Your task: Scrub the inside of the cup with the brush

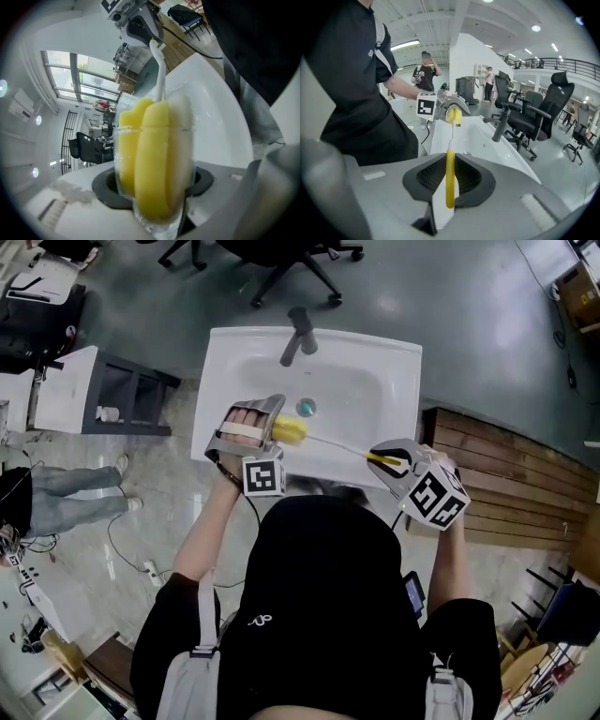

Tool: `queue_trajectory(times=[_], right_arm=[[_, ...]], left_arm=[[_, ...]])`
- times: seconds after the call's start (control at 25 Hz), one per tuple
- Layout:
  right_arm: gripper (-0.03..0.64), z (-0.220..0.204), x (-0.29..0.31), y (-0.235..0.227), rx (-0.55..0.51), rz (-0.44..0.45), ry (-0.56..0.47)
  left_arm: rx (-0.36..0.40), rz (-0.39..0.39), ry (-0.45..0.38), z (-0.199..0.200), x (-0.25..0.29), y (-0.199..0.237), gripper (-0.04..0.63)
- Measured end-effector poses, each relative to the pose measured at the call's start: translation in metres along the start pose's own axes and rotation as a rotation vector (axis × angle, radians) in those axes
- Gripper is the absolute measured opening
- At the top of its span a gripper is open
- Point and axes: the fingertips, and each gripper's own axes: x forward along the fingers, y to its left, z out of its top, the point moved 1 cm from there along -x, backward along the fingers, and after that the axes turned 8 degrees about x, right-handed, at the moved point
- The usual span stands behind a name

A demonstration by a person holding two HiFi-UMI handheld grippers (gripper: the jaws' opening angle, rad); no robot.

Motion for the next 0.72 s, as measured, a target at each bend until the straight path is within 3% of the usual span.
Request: queue_trajectory(times=[0.72], right_arm=[[0.052, 0.030, 0.024, 0.000, -0.019, 0.037, -0.043]], left_arm=[[0.023, 0.020, 0.052, 0.000, 0.000, 0.005, 0.265]])
